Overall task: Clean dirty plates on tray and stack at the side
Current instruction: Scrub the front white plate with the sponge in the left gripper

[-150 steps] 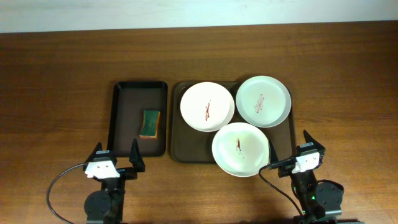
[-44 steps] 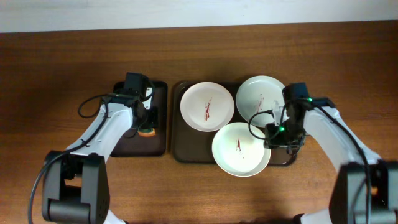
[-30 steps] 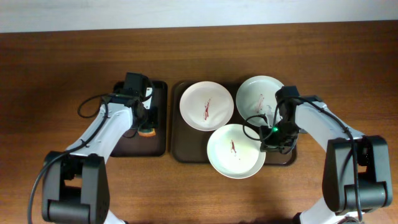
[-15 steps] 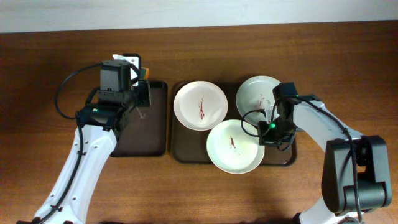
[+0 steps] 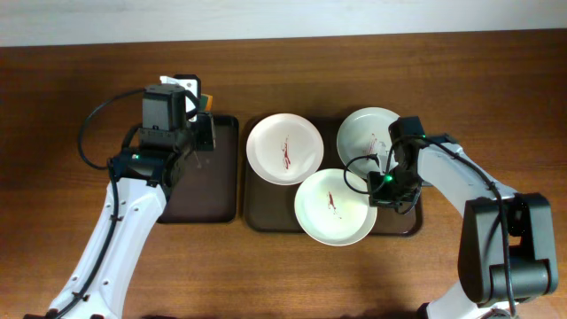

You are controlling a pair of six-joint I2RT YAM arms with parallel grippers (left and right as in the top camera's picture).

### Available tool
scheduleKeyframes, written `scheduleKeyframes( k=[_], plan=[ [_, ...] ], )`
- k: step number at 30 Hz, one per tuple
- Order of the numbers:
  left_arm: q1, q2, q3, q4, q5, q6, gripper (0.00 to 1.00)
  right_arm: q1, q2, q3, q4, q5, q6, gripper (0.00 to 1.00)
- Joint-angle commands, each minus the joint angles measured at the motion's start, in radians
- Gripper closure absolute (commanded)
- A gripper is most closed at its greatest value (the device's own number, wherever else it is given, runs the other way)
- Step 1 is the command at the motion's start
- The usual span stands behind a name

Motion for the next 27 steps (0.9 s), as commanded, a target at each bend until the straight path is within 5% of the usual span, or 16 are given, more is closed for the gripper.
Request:
scheduleKeyframes(
  k=[1,8,14,21,27],
  plan=[
    [0.000,-0.029,0.014,0.009,-0.010,-0.009,1.00,0.008,-0.012,0.017,-0.001,0.027,0.012,0.96],
    [0.000,0.094,0.011,-0.210,0.063,-0.203,1.00,0.008,-0.012,0.017,-0.005,0.027,0.012,0.96],
    [0.000,0.276,0.011,-0.240,0.304,-0.220,1.00,0.008,-0.012,0.017,-0.005,0.027,0.012,0.96],
    [-0.009,0.281,0.011,-0.160,0.636,-0.220,1.00,0.008,-0.012,0.017,-0.004,0.027,0.012,0.96],
    [-0.210,0.342,0.011,0.026,0.660,-0.364,1.00,0.008,-0.012,0.017,-0.006,0.027,0.012,0.96]
  ],
)
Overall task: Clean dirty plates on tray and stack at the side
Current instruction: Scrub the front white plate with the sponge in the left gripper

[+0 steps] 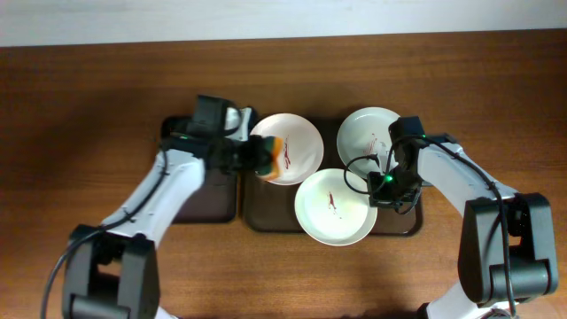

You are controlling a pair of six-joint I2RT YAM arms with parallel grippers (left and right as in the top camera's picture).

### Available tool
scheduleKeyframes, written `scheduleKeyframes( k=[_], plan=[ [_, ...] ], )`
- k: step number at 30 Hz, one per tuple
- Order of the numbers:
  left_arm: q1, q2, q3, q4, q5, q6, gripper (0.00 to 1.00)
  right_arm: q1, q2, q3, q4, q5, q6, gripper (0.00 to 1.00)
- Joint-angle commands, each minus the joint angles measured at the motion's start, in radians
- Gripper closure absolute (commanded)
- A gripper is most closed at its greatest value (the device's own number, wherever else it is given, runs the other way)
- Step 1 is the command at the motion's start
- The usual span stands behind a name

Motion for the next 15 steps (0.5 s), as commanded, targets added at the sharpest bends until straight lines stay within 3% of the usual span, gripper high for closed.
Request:
scheduleKeyframes(
  k=[1,8,15],
  plan=[
    [-0.135,0.081,0.007,0.107,0.053,-0.169,1.00,0.008,-0.012,0.015,-0.001,0.027,0.011,0.96],
    [-0.279,0.249,0.007,0.367,0.236,-0.415,1.00,0.008,-0.012,0.015,0.000,0.027,0.011,0.96],
    [-0.372,0.315,0.007,0.391,0.232,-0.465,1.00,0.008,-0.012,0.015,0.000,0.027,0.011,0.96]
  ],
)
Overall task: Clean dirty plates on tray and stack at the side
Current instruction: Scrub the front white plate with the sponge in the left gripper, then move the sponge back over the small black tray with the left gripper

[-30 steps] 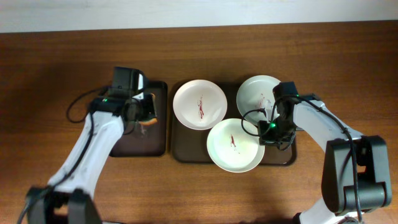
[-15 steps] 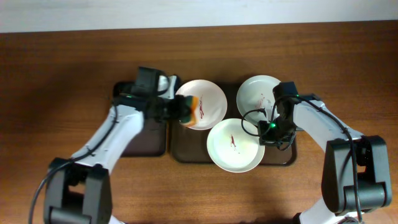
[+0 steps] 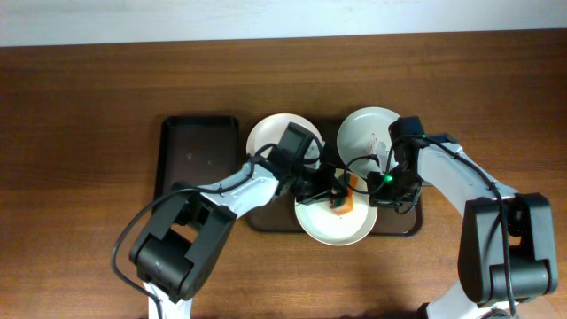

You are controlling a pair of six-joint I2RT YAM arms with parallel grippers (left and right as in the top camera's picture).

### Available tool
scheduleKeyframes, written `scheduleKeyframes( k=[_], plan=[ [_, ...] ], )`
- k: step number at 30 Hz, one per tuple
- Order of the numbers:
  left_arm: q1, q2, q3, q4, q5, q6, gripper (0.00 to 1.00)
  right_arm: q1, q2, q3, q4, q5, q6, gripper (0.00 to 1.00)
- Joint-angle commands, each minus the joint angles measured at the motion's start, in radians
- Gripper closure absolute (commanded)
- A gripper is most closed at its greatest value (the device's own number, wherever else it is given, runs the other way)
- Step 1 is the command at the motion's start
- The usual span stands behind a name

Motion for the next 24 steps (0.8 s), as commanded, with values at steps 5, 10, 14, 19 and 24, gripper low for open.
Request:
scheduleKeyframes(
  k=[5,10,14,19,24],
  plan=[
    [-0.027,0.026,0.007,-0.108,-0.140,-0.029,1.00,0.008,-0.012,0.014,0.000,0.024,0.011,0.96],
    [0.021,0.002,0.008,-0.143,-0.191,0.044,1.00,0.008,-0.012,0.014,0.000,0.024,0.011,0.96],
    [0.070,-0.083,0.011,-0.212,-0.264,0.162,1.00,0.008,-0.012,0.014,0.000,0.024,0.011,0.96],
    [0.082,-0.255,0.014,-0.261,-0.245,0.337,1.00,0.008,-0.012,0.014,0.000,0.024,0.011,0.96],
    [0.192,-0.333,0.014,-0.472,-0.562,0.451,1.00,0.008,-0.012,0.014,0.000,0.024,0.011,0.87]
  ],
)
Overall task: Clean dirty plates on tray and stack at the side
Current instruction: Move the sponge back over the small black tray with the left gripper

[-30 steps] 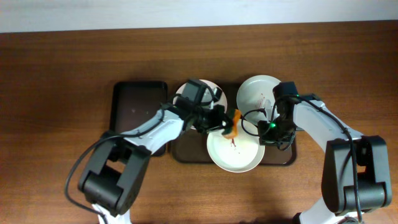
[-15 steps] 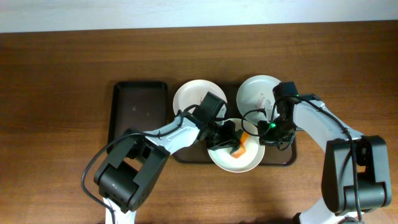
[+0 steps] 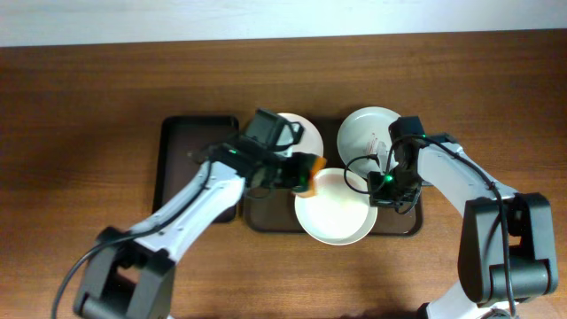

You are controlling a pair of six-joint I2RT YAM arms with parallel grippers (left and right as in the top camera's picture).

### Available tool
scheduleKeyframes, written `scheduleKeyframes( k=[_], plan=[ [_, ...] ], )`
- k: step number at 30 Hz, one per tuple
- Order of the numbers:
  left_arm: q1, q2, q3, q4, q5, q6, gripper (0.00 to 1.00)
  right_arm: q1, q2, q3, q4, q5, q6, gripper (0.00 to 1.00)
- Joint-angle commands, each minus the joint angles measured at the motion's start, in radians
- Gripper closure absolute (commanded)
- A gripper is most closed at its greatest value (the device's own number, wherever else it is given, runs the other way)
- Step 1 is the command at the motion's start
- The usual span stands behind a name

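Three white plates sit on a dark tray [image 3: 266,218]. The front plate [image 3: 337,217] shows plain white, with no stain. The back right plate [image 3: 363,131] carries red smears. My left arm covers much of the back left plate [image 3: 306,133]. My left gripper [image 3: 299,172] is shut on an orange sponge [image 3: 307,170] at the front plate's left rim. My right gripper [image 3: 383,186] rests at that plate's right rim, its fingers hidden under the wrist.
A second dark tray [image 3: 190,159] with nothing on it lies left of the plates, partly under my left arm. Brown table surface surrounds both trays, and a pale wall edge runs along the back.
My left gripper with the sponge was over the right part of the front plate; now it is at that plate's left rim. The plate shows white. The right arm has not moved.
My left gripper held the sponge at the back of the left tray, and the front plate had a red smear. Then the sponge was over the back left plate, then on the front plate. Now it is at the rim and the smear is gone.
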Motion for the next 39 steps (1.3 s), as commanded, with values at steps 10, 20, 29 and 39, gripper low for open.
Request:
scheduleKeyframes(
  k=[10,20,29,39],
  plan=[
    [0.322,0.013,0.002,-0.191,-0.525,0.249,1.00,0.008,-0.012,0.013,0.000,0.023,0.010,0.73],
    [0.323,0.162,0.002,-0.134,-0.530,0.386,0.39,0.008,-0.012,0.013,0.000,0.023,0.010,0.73],
    [0.323,0.228,0.002,-0.051,-0.525,0.385,0.38,0.008,-0.012,0.013,-0.001,0.023,0.010,0.73],
    [0.348,0.228,0.163,-0.175,-0.524,0.385,0.33,0.008,-0.012,0.013,-0.012,0.023,0.010,0.73]
  ],
)
